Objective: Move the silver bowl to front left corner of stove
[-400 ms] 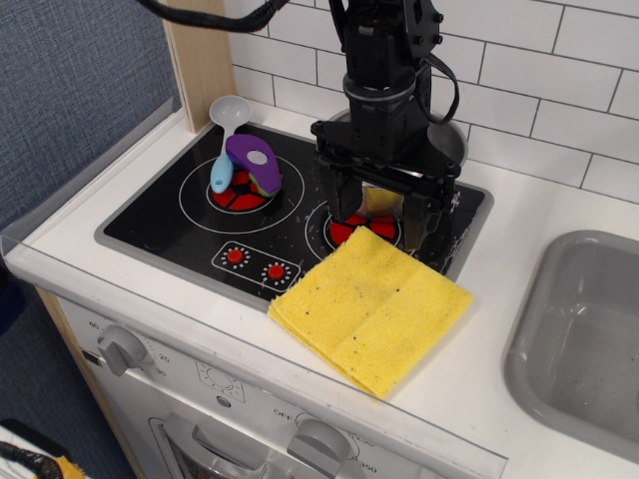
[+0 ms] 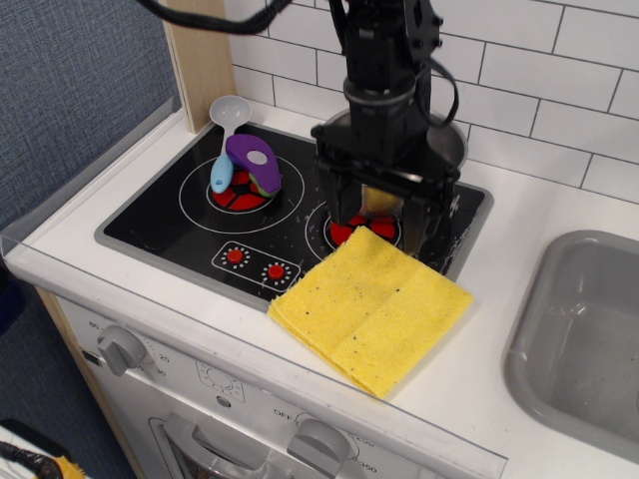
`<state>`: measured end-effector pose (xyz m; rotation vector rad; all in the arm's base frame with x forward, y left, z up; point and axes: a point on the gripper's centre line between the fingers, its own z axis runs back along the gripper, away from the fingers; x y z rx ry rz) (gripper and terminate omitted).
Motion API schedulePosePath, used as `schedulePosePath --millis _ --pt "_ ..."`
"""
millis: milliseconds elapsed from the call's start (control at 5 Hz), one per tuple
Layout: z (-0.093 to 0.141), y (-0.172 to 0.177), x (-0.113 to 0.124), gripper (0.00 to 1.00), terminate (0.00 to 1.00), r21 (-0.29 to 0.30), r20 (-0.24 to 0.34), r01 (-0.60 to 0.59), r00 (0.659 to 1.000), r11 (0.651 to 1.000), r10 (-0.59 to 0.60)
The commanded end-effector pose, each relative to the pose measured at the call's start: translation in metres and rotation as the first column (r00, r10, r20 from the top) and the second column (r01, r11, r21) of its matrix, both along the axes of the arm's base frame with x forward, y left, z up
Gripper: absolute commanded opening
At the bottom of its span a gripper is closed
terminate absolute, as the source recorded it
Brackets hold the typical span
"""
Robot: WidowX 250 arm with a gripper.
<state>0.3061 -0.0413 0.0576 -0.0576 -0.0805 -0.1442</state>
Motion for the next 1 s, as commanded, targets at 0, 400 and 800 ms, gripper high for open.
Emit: schedulePosePath --millis 0,400,800 --pt "0.024 0.051 0.040 1.00 0.00 0.011 0.056 -0.115 0.992 0.993 0.114" --pt "0.031 0.074 0.074 1.00 0.00 0.035 0.077 -0.178 0.982 0.983 0.175" --pt "-0.004 0.091 0.091 1.00 0.00 0.093 -0.025 -0.197 0.979 0.976 0.201"
